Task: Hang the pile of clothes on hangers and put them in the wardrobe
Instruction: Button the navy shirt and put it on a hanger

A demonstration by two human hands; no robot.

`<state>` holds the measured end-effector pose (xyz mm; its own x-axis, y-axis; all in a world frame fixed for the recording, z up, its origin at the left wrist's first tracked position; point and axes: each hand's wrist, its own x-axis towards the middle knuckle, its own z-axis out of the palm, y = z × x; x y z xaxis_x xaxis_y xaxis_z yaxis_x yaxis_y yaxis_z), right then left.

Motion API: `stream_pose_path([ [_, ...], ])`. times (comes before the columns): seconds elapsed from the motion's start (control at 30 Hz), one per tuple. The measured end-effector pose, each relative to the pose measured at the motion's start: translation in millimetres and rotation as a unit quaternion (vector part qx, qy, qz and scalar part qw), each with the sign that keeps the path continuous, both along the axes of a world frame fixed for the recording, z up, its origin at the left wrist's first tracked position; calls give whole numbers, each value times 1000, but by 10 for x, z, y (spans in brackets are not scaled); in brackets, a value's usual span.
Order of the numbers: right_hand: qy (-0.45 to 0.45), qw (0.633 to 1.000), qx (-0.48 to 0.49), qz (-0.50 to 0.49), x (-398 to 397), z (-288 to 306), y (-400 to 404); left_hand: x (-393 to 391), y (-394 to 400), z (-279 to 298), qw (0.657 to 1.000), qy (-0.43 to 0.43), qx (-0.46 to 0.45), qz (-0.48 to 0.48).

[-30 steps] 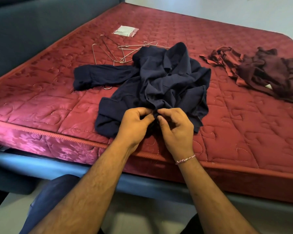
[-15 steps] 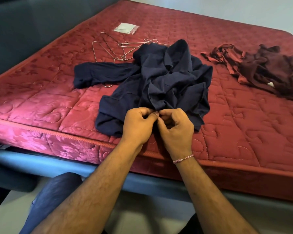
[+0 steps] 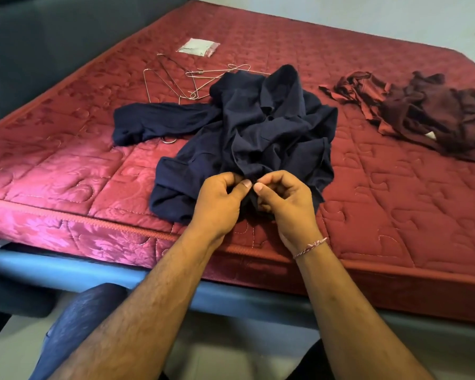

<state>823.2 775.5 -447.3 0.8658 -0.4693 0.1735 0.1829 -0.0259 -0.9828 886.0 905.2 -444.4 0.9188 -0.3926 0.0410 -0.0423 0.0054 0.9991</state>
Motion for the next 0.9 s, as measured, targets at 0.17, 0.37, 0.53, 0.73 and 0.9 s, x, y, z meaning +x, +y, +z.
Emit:
stream_pose_path([
  [0.17,-11,955,-292,-44,-4,-96,124,52,-5,-56,982,-70,31,172],
  [0.37,-45,937,-309,-156,-66,41,83,113,135,264,931,-317,134,125],
  [0.53,-46,892,-450,-26,-309,374,-364,461,552,1049,744,-453,476,-121],
  [0.73,17,903,-427,48,-423,877,-744,834,937,1530,667,-384,543,-334],
  [0.9,57,950,-300,66,-460,1178,-939,763,1057,1604,875,-266,257,-313],
])
